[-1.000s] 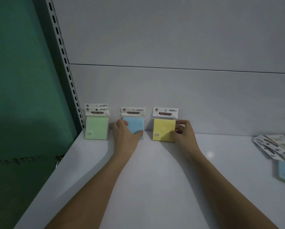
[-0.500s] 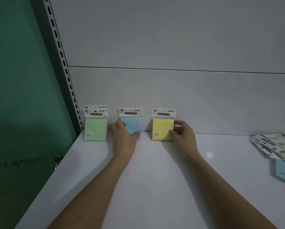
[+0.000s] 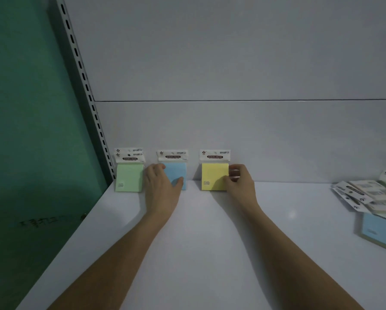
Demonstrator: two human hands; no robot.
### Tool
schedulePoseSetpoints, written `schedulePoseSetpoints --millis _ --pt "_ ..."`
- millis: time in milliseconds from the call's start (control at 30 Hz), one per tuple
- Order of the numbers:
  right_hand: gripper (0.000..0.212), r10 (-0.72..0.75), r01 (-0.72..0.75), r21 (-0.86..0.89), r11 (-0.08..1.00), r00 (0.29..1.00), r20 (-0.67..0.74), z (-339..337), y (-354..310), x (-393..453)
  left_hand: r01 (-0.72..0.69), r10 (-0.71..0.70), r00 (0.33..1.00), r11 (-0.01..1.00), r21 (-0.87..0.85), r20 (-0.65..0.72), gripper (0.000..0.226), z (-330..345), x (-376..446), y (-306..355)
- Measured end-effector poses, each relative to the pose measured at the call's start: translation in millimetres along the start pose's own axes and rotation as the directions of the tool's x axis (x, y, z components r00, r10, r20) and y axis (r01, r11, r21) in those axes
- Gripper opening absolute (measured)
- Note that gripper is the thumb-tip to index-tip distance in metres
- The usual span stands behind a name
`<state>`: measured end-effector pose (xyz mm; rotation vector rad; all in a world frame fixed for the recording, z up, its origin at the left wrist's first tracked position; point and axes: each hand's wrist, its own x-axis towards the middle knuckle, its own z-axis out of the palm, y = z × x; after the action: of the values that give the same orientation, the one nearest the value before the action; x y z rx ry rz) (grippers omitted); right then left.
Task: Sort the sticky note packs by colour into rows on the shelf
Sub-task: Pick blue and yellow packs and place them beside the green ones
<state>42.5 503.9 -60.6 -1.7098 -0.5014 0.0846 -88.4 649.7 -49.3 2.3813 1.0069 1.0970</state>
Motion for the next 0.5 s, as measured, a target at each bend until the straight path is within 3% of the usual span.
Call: schedulePoseSetpoints --millis 100,233,300,367,500 --pt "0.023 0.011 -0.009 0.032 0.999 0.998 -0.061 -5.1 -3.4 1.4 -0.013 0.01 0.998 0.999 0.043 0.07 0.054 -14.0 -16.0 7.0" --pt "0.025 -0.045 0.047 0.013 0.999 0.985 -0.165 -14.1 -16.0 -5.8 -0.053 0.03 0.959 0.996 0.074 0.282 0.056 -35.9 -48.3 15.4" --pt "0.027 -0.076 0.071 -0.061 0.996 0.993 -0.089 -19.6 -26.2 -12.8 -0.079 0.03 0.929 0.99 0.117 0.368 0.056 -49.7 -59.8 22.2" --pt "0.031 -0.077 0.091 -0.197 0.976 0.994 0.081 -27.6 -36.6 -23.7 -0.084 0.019 0.902 0.988 0.133 0.431 0.057 -63.7 -68.7 30.2" --pt "0.042 -0.055 0.216 -0.46 0.861 0.94 0.337 -54.4 -46.8 -56.3 -0.044 -0.022 0.848 0.993 0.113 0.529 0.061 -86.2 -83.8 47.7"
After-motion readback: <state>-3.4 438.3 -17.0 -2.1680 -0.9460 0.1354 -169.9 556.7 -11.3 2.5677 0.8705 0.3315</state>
